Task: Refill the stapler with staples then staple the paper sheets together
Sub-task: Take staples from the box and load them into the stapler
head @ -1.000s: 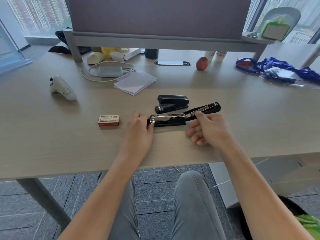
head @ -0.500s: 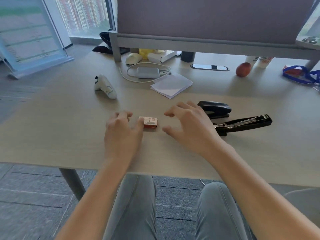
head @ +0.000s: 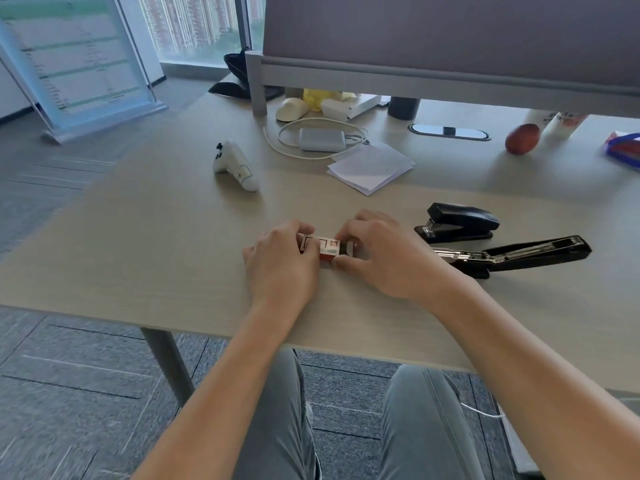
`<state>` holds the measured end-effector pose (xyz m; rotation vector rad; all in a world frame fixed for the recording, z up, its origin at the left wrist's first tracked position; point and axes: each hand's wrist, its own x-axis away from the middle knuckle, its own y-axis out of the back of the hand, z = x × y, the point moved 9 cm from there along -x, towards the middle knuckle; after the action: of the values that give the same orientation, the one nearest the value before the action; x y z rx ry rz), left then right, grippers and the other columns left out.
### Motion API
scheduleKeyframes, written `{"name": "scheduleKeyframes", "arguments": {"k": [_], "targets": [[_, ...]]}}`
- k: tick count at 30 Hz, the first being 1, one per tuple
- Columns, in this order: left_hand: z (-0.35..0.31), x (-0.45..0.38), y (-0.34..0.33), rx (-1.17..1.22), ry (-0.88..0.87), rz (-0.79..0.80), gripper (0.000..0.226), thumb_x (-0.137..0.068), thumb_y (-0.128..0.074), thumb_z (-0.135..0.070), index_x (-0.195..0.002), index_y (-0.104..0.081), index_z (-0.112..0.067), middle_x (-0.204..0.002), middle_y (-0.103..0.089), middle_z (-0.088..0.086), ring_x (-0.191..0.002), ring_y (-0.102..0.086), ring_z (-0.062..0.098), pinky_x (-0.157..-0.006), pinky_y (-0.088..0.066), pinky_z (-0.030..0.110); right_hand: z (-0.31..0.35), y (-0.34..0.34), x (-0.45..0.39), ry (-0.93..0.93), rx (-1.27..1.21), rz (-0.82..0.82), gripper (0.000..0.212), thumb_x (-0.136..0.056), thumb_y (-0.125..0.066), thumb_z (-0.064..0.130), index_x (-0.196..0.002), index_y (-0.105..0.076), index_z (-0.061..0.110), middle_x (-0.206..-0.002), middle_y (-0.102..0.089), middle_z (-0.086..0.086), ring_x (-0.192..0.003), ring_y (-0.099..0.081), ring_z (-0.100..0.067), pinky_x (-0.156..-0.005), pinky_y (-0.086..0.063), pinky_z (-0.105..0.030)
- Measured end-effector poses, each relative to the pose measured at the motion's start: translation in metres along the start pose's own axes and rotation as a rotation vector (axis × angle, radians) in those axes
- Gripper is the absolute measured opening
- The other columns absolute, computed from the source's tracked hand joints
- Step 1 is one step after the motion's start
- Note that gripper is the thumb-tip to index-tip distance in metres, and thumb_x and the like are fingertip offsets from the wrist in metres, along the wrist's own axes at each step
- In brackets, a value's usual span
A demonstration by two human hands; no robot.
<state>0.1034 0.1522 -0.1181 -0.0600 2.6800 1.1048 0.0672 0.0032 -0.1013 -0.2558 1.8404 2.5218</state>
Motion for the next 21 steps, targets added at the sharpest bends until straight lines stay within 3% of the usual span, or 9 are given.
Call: {"name": "scheduleKeyframes", "arguments": {"k": [5,8,11,13,21], "targets": [[-0.002,0.005,0.002,-0.022,-0.049,0.019,0.019,-0.092,-0.061,-0.032,-0.108,-0.071,-0.029,-0.099,-0.071,-0.003,-0.100,-0.062,0.025,-0.086,-0.033,0.034,0.001,0.005,0.008,0.033,0.014,0.019,0.033,-0.092,-0.068,0.044,-0.119,-0.071,0.025,-0.106,-0.062,0.002,-0.100,-0.061,-0.023,-0.092,-0.048,-0.042],[-0.010,0.012,0.004,-0.038,-0.163,-0.019,0.027,-0.091,-0.060,-0.022,-0.116,-0.069,-0.024,-0.112,-0.063,0.002,-0.109,-0.052,0.026,-0.090,-0.042,0.039,-0.001,0.011,0.015,0.027,0.012,-0.011,0.034,-0.089,-0.073,0.042,-0.118,-0.071,0.024,-0.105,-0.066,0.004,-0.098,-0.064,-0.021,-0.091,-0.050,-0.040],[-0.030,0.022,-0.008,0.033,-0.365,0.084,0.044,-0.085,-0.057,-0.010,-0.128,-0.063,-0.015,-0.128,-0.058,0.002,-0.119,-0.046,0.022,-0.100,-0.042,0.036,-0.003,0.015,0.020,0.017,-0.032,-0.050,0.042,-0.087,-0.075,0.042,-0.124,-0.064,0.025,-0.104,-0.069,0.010,-0.097,-0.067,-0.017,-0.090,-0.051,-0.038],[-0.035,0.027,-0.019,0.000,-0.431,0.170,0.044,-0.085,-0.057,-0.012,-0.129,-0.062,-0.014,-0.125,-0.061,0.001,-0.117,-0.050,0.023,-0.099,-0.044,0.039,-0.004,0.016,0.023,0.014,-0.056,-0.062,0.045,-0.086,-0.075,0.042,-0.125,-0.058,0.028,-0.101,-0.069,0.013,-0.095,-0.068,-0.015,-0.088,-0.052,-0.038],[-0.031,0.026,-0.023,-0.019,-0.454,0.190,0.032,-0.091,-0.060,-0.017,-0.122,-0.066,-0.021,-0.117,-0.062,-0.004,-0.112,-0.052,0.020,-0.092,-0.045,0.038,-0.020,0.019,0.036,-0.004,-0.071,-0.064,0.035,-0.085,-0.078,0.040,-0.113,-0.059,0.030,-0.099,-0.068,0.014,-0.091,-0.067,-0.014,-0.083,-0.054,-0.039]]}}
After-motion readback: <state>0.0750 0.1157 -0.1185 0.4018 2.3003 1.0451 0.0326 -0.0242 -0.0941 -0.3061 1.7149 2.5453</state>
